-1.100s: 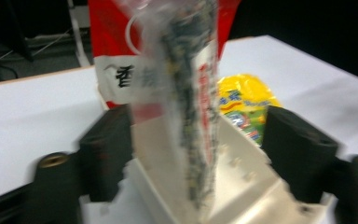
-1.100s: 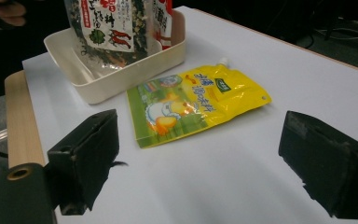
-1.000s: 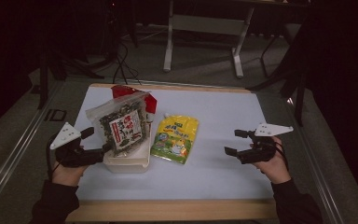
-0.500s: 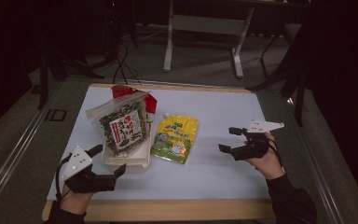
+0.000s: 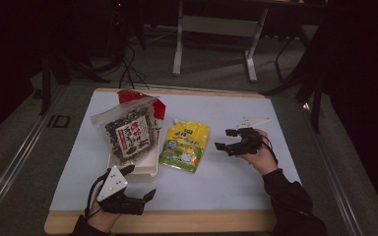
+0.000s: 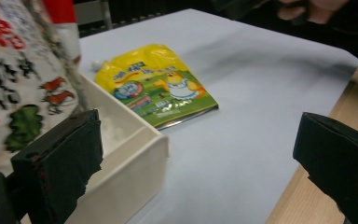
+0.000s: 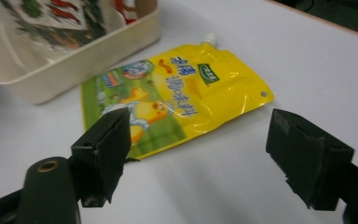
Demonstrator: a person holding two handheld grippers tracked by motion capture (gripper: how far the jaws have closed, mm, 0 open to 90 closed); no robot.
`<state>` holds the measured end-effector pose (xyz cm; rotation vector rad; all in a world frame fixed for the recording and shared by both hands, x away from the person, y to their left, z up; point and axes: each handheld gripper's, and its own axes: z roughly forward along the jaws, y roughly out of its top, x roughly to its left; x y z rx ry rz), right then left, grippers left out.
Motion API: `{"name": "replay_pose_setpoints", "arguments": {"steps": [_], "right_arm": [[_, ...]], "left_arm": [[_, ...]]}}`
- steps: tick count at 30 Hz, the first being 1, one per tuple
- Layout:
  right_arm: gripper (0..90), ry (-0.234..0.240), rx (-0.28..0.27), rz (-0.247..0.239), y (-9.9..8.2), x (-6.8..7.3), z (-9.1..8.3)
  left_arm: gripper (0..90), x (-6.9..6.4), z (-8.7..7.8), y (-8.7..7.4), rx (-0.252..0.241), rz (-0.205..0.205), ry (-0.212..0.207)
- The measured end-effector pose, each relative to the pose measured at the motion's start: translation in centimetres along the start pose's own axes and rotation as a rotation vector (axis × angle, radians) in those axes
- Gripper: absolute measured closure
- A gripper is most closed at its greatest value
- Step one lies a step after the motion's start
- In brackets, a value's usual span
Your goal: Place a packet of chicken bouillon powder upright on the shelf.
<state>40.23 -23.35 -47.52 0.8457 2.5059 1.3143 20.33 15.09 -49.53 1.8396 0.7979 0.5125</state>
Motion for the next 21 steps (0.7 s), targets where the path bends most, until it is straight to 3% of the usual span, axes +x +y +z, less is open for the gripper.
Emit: {"name": "replay_pose_setpoints", "arguments": {"steps": [7, 11, 15, 18, 19, 21], "right_arm": [[26.2, -0.036, 0.054, 0.026, 0.5, -0.9, 3.4], [28.1, -0.059, 0.072, 0.036, 0.9, -1.4, 4.5], [29.3, -0.118, 0.123, 0.056, 1.4, -2.2, 6.4], [29.3, -0.131, 0.149, 0.063, 1.6, -2.5, 7.2], [29.3, -0.154, 0.188, 0.076, 1.7, -2.7, 8.2], [29.3, -0.17, 0.21, 0.08, 1.8, -2.8, 8.9]], "left_arm": [[2.6, -0.2, 0.3, -0.3, 0.007, 0.005, -0.013], [2.6, -0.3, 0.4, -0.4, 0.008, 0.015, -0.009], [2.6, -0.5, 0.6, -0.6, 0.026, 0.034, -0.017], [2.6, -0.7, 0.8, -0.6, 0.029, 0.044, -0.017], [2.6, -0.8, 0.9, -0.7, 0.037, 0.05, -0.024], [2.6, -0.9, 1.0, -0.8, 0.043, 0.053, -0.026]]}}
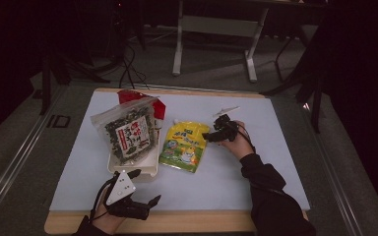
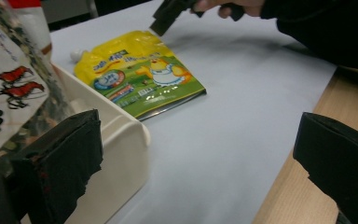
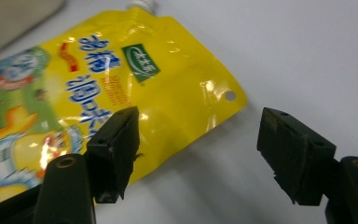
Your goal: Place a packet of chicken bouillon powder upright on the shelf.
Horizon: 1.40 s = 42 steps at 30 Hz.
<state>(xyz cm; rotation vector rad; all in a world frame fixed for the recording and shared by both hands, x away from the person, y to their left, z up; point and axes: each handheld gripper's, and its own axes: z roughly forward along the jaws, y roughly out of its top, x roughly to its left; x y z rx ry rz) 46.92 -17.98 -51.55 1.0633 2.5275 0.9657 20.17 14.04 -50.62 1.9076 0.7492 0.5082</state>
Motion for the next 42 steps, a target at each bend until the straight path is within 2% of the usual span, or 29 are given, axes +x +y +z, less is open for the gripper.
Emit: {"name": "replay_pose_setpoints", "arguments": {"steps": [1, 2, 5, 10, 17, 22, 26, 28, 31, 34, 35, 36, 37, 39, 40, 41, 42], "right_arm": [[29.3, 0.0, 0.0, 0.0, 0.0, 0.0, 0.0], [29.0, -0.007, 0.026, 0.003, 0.3, 0.1, 0.7], [27.9, -0.023, 0.061, 0.012, 0.8, 0.1, 1.5], [25.8, -0.011, 0.093, 0.063, 1.4, -0.2, 2.5], [25.7, 0.004, 0.131, 0.098, 2.0, 0.0, 3.4], [26.5, 0.018, 0.146, 0.107, 2.1, 0.1, 3.4], [31.2, 0.047, 0.128, 0.144, 2.1, -0.1, 3.1], [43.2, 0.028, 0.116, 0.128, 2.0, -0.1, 2.8], [46.8, 0.023, 0.115, 0.119, 2.0, -0.1, 2.6], [60.6, 0.028, 0.116, 0.098, 2.3, 0.3, 2.3], [60.6, 0.028, 0.116, 0.098, 2.3, 0.3, 2.3], [64.4, 0.035, 0.12, 0.098, 2.5, 0.5, 2.2], [71.6, 0.036, 0.127, 0.08, 2.7, 0.9, 2.1], [76.0, 0.038, 0.134, 0.061, 2.9, 1.2, 2.0], [88.6, 0.042, 0.141, 0.058, 3.0, 1.4, 2.0], [88.6, 0.042, 0.141, 0.058, 3.0, 1.4, 2.0], [89.8, 0.064, 0.145, 0.045, 3.0, 1.5, 2.0]], "left_arm": [[2.6, 0.0, 0.0, 0.0, 0.0, 0.0, 0.0], [2.6, 0.0, 0.1, 0.0, 0.003, 0.004, -0.004], [2.6, -0.1, 0.2, -0.1, 0.007, 0.006, -0.006], [2.6, -0.1, 0.3, -0.2, 0.012, 0.014, -0.007], [2.6, -0.2, 0.5, -0.3, 0.025, 0.032, -0.005], [2.6, -0.3, 0.5, -0.3, 0.024, 0.037, -0.001], [2.6, -0.3, 0.5, -0.3, 0.025, 0.039, 0.001], [2.6, -0.3, 0.5, -0.3, 0.025, 0.037, 0.0], [2.6, -0.3, 0.6, -0.3, 0.026, 0.038, 0.002], [2.6, -0.3, 0.6, -0.3, 0.028, 0.037, 0.001], [2.6, -0.3, 0.6, -0.3, 0.029, 0.038, 0.001], [2.6, -0.3, 0.6, -0.3, 0.029, 0.039, 0.0], [2.6, -0.3, 0.6, -0.3, 0.029, 0.038, 0.0], [2.6, -0.3, 0.6, -0.2, 0.028, 0.04, 0.002], [2.6, -0.3, 0.6, -0.2, 0.028, 0.04, 0.002], [2.6, -0.3, 0.6, -0.2, 0.028, 0.039, 0.002], [2.6, -0.3, 0.6, -0.2, 0.025, 0.034, 0.0]]}}
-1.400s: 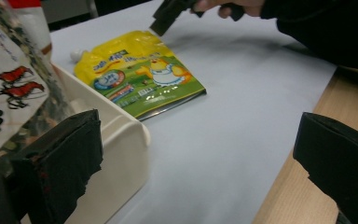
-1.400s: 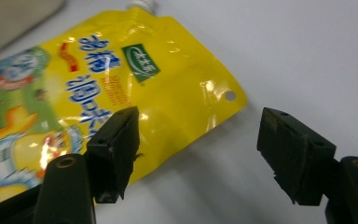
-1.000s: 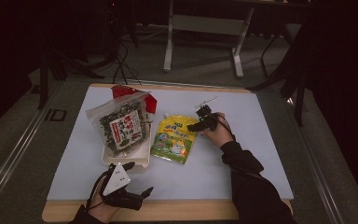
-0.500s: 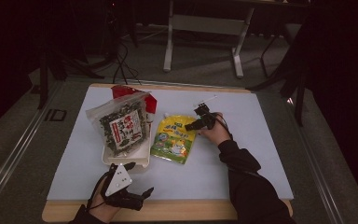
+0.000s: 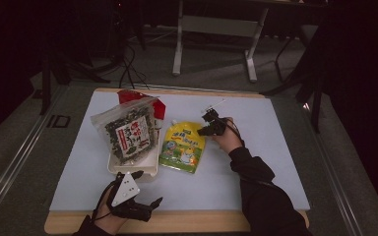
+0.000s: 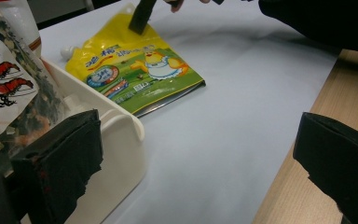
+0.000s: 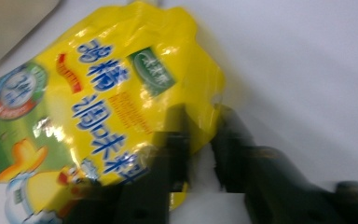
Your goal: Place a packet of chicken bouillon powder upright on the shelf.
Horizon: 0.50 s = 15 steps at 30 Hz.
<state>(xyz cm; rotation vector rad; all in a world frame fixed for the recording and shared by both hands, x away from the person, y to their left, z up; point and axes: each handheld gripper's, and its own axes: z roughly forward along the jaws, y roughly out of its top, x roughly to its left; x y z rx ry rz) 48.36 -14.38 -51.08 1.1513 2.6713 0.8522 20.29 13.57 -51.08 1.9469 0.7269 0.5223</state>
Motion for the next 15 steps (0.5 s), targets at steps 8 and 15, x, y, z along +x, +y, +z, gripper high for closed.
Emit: {"name": "replay_pose_setpoints", "arguments": {"steps": [8, 15], "right_arm": [[90.0, -0.077, -0.025, -0.081, 0.1, 1.4, -1.5], [90.0, -0.072, -0.067, -0.105, 0.2, 2.0, -3.0]], "left_arm": [[2.6, 0.0, 0.0, 0.2, -0.004, -0.002, 0.003], [2.6, 0.1, -0.1, 0.2, -0.005, -0.006, 0.005]]}}
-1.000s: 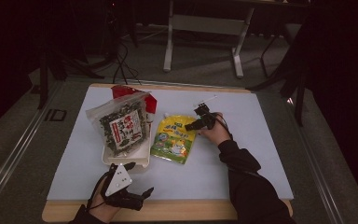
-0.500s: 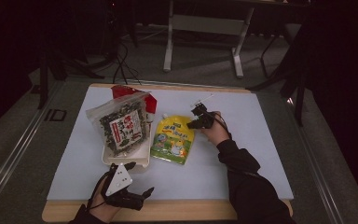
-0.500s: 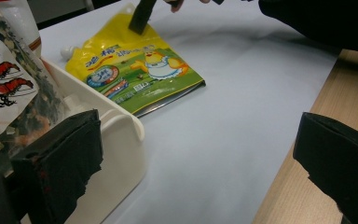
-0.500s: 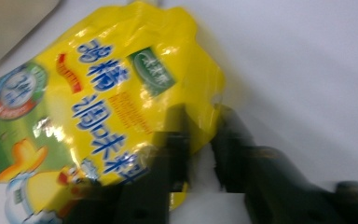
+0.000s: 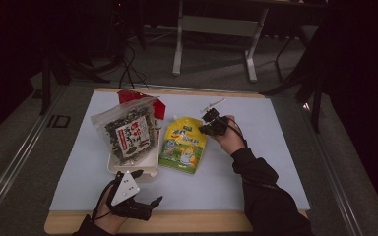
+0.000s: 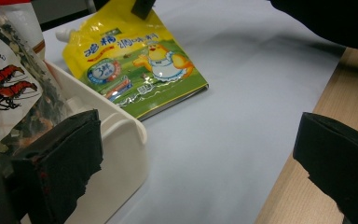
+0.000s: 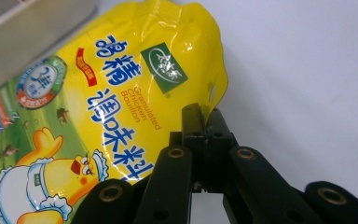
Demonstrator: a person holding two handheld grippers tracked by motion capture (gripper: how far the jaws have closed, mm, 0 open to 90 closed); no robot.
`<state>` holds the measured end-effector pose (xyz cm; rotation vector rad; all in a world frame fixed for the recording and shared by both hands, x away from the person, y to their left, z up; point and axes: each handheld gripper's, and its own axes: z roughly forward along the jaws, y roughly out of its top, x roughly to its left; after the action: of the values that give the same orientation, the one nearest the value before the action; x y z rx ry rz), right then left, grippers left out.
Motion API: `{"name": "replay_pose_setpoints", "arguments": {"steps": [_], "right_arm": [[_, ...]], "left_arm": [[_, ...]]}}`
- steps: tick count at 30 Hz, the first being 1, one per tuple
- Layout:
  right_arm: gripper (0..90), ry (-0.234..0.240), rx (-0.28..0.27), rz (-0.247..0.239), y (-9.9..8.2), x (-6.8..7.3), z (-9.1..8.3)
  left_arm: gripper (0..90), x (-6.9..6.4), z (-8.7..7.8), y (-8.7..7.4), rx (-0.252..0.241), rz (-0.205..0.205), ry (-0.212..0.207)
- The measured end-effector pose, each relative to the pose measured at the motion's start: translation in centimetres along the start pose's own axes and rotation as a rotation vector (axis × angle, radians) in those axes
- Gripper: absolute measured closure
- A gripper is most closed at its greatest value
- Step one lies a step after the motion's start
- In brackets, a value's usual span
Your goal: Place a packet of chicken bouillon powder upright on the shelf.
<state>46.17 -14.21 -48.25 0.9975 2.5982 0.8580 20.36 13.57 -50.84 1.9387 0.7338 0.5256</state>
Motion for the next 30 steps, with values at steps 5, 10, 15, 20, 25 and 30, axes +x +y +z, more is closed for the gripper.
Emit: {"name": "replay_pose_setpoints", "arguments": {"steps": [5, 10, 15, 20, 25, 30], "right_arm": [[90.0, 0.004, -0.052, -0.022, -0.2, 0.6, -1.8], [90.0, 0.0, -0.105, -0.066, -0.5, 1.8, -3.9], [90.0, 0.016, -0.175, -0.116, -0.7, 3.3, -6.0], [90.0, 0.023, -0.217, -0.16, -0.9, 4.6, -7.4], [90.0, 0.077, -0.279, -0.228, -1.8, 6.1, -9.1], [90.0, 0.086, -0.293, -0.241, -2.4, 6.8, -9.8]], "left_arm": [[2.6, 0.1, 0.0, 0.0, -0.001, -0.004, -0.002], [2.6, 0.1, -0.1, 0.1, -0.001, -0.004, 0.001], [2.6, 0.1, -0.2, 0.2, -0.012, -0.01, 0.0], [2.6, 0.0, -0.2, 0.2, -0.019, -0.015, -0.004], [2.6, -0.1, -0.3, 0.3, -0.02, -0.013, -0.01], [2.6, -0.1, -0.3, 0.3, -0.021, -0.014, -0.009]]}}
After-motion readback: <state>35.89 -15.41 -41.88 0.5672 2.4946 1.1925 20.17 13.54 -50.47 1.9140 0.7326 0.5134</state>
